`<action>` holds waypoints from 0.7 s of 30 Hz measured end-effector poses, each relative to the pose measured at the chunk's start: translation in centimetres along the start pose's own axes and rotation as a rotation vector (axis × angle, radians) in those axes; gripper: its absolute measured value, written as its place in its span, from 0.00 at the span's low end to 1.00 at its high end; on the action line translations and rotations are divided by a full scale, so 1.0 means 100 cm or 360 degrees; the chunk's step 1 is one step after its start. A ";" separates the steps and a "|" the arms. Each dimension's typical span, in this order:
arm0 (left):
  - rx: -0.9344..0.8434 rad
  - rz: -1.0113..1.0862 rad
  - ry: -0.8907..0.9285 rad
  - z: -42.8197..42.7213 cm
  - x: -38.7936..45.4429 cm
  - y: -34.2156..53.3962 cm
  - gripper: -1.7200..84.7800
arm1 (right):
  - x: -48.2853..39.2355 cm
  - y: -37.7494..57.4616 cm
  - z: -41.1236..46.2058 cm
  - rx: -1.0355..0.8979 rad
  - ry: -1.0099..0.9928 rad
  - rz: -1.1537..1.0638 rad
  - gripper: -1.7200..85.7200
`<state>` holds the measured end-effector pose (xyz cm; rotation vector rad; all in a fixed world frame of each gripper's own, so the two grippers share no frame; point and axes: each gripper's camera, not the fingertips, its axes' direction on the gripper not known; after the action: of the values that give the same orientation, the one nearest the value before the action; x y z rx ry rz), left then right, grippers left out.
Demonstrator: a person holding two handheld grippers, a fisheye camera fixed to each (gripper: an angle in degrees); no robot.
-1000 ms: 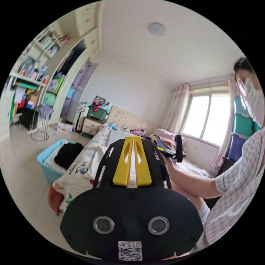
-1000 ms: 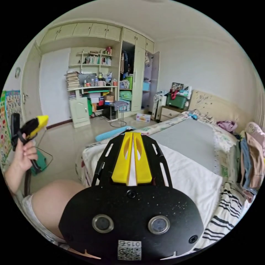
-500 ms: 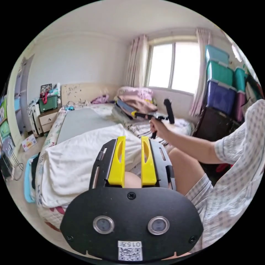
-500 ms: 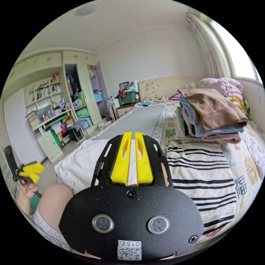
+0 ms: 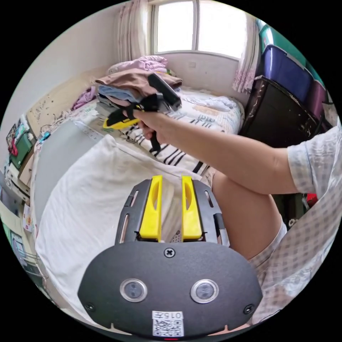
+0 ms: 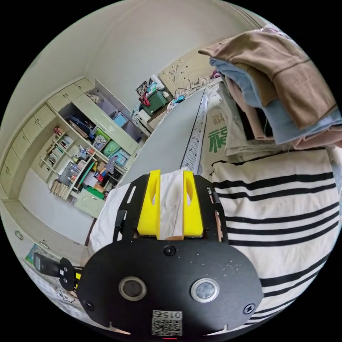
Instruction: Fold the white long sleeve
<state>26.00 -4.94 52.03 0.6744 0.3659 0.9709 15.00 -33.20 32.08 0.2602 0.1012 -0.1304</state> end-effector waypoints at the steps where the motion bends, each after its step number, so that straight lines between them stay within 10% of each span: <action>1: -0.0038 0.0021 -0.0001 0.008 0.001 0.001 0.11 | 0.002 -0.002 0.002 -0.0020 0.0012 -0.0005 0.12; 21: 0.0233 -0.0162 0.0078 0.050 -0.040 0.037 0.03 | 0.021 -0.017 0.014 -0.0059 -0.0067 0.0037 0.10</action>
<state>24.34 -8.73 58.23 0.7582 0.5133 0.8708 16.90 -35.47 32.76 0.2217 0.0587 -0.1107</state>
